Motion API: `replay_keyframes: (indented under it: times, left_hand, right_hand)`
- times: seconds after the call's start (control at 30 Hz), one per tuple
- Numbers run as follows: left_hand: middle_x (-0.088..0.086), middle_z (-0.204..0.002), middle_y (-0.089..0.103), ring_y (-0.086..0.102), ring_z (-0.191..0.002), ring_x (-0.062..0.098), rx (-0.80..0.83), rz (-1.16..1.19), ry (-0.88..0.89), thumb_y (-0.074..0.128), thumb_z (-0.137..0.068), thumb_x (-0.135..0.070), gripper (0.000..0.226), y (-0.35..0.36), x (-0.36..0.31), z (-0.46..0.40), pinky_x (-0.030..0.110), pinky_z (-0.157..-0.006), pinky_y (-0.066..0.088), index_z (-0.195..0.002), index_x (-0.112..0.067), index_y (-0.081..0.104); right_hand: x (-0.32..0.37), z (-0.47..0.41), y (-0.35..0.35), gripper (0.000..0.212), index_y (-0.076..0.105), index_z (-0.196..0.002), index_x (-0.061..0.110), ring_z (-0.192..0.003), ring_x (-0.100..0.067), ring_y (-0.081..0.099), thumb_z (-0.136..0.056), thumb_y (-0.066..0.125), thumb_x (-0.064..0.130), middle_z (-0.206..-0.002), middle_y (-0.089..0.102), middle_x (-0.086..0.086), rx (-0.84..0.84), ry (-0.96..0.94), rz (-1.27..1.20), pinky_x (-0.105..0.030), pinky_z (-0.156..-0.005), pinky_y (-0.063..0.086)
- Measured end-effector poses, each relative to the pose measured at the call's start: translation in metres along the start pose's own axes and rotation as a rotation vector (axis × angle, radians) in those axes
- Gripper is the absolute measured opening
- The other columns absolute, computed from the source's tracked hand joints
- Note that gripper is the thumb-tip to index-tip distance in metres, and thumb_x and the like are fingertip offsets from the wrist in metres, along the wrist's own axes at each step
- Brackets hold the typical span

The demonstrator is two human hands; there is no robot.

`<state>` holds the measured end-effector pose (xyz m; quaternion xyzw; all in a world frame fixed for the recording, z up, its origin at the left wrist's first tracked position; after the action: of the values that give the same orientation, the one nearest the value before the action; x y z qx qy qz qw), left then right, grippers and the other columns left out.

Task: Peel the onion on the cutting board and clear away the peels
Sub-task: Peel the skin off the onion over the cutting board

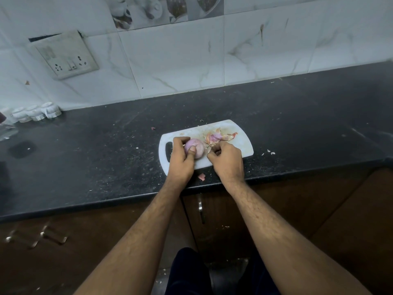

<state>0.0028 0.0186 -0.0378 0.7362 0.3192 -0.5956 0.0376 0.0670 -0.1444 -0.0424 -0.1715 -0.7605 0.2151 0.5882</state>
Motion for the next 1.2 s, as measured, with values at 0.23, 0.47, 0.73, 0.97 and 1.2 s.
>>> replay_keyframes:
  times: [0.23, 0.47, 0.73, 0.97, 1.2]
  left_hand:
    - [0.001, -0.140, 0.048, 0.054, -0.129, 0.016, 0.012, 0.069, -0.014, 0.044, -0.109, -0.012, 0.045, -0.002, 0.001, -0.003, 0.015, -0.107, 0.044, -0.147, -0.035, 0.048]
    - [-0.003, -0.131, 0.050, 0.053, -0.123, 0.011, 0.108, 0.023, -0.019, 0.046, -0.099, -0.023, 0.039, 0.009, -0.003, 0.001, 0.043, -0.113, 0.046, -0.137, -0.024, 0.056]
    - [0.004, -0.123, 0.043, 0.067, -0.083, 0.022, 0.199, -0.035, 0.076, 0.064, -0.093, -0.017, 0.041, 0.021, -0.016, 0.008, 0.046, -0.053, 0.063, -0.129, -0.027, 0.048]
    - [0.008, -0.118, 0.043, 0.064, -0.056, 0.025, 0.200, 0.005, 0.093, 0.061, -0.091, 0.002, 0.039, 0.020, -0.017, 0.007, 0.035, -0.045, 0.057, -0.111, -0.029, 0.048]
    - [0.010, -0.116, 0.044, 0.063, -0.054, 0.026, 0.175, -0.006, 0.104, 0.064, -0.088, 0.001, 0.039, 0.018, -0.014, 0.006, 0.042, -0.045, 0.058, -0.109, -0.026, 0.046]
  right_hand:
    - [0.017, 0.006, 0.001, 0.031, 0.070, -0.119, 0.022, -0.100, -0.008, 0.066, -0.092, 0.062, 0.009, -0.118, 0.070, 0.010, 0.003, -0.176, 0.004, -0.028, -0.090, 0.055]
    - [0.016, 0.004, 0.001, 0.023, 0.072, -0.114, 0.025, -0.086, -0.001, 0.067, -0.097, 0.064, 0.040, -0.099, 0.075, 0.013, 0.061, -0.166, -0.112, -0.025, -0.081, 0.056]
    - [0.016, 0.009, -0.005, 0.016, 0.079, -0.106, 0.021, -0.092, -0.001, 0.067, -0.092, 0.073, 0.026, -0.096, 0.074, 0.014, 0.051, -0.240, -0.233, -0.019, -0.081, 0.052]
    - [0.038, 0.032, 0.002, 0.025, 0.070, -0.121, 0.014, -0.088, -0.025, 0.067, -0.100, 0.058, 0.018, -0.102, 0.067, -0.003, -0.044, -0.441, 0.140, -0.040, -0.075, 0.057]
    - [0.035, 0.031, 0.002, 0.025, 0.068, -0.118, 0.009, -0.087, -0.030, 0.068, -0.102, 0.052, 0.020, -0.102, 0.067, -0.008, -0.033, -0.348, 0.187, -0.044, -0.075, 0.058]
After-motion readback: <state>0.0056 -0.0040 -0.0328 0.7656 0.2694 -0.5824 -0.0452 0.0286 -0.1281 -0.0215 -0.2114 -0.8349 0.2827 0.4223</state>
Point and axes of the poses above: each hand's wrist, its own z-axis away from the middle knuckle, its own y-axis out of the palm, x = y × z, the point moved 10 cm from there along -z, towards the middle knuckle
